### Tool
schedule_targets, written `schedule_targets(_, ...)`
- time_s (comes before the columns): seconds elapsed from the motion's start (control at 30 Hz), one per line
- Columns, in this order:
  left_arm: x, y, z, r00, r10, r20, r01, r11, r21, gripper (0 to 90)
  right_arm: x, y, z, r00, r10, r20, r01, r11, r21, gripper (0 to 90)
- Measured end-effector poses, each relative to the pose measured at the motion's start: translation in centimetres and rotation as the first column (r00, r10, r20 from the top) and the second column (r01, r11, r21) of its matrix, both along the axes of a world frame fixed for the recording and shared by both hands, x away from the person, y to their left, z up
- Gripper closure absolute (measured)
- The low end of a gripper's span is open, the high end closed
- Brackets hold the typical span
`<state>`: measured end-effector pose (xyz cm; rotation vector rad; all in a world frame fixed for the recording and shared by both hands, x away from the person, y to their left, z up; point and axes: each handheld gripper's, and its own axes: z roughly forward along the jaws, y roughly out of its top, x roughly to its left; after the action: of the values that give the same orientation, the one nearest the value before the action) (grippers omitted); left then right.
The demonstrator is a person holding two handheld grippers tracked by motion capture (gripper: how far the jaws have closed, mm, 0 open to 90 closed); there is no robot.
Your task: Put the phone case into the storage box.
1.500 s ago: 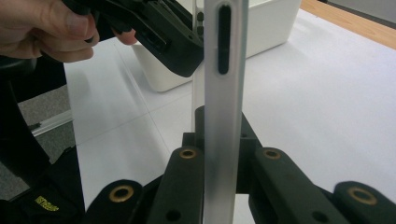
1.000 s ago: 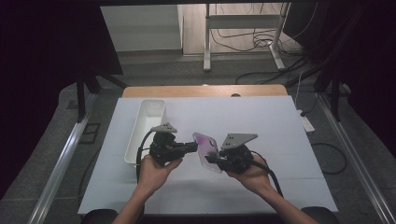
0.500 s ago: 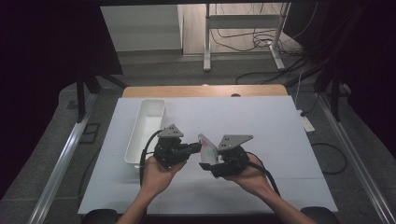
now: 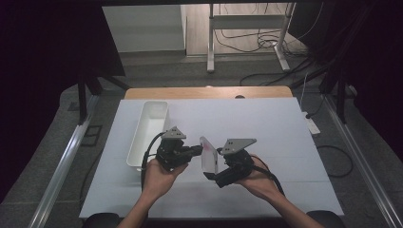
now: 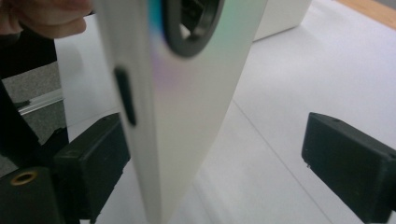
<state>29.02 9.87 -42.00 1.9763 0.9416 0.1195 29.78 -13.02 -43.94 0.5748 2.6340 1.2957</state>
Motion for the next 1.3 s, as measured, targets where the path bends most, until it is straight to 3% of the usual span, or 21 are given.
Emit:
schedule_targets(0.23, 0.0, 0.5, 0.1, 0.9996, 0.019, 0.02, -0.019, 0.9998, 0.008, 88.0, 0.1, -0.7, 0.0, 0.9998, -0.012, -0.017, 0.012, 1.0, -0.006, 1.1)
schedule_targets(0.83, 0.4, 1.8, 0.3, 0.9986, 0.041, 0.033, -0.041, 0.9988, 0.025, 88.0, 0.0, -2.9, -0.3, 0.9979, -0.047, -0.044, 0.046, 0.998, -0.031, 0.6)
schedule_targets(1.3, 0.9, 2.9, 0.5, 0.9977, 0.054, 0.04, -0.056, 0.9975, 0.043, 87.9, -0.4, -4.2, -0.6, 0.9984, -0.049, -0.028, 0.046, 0.996, -0.074, 0.0)
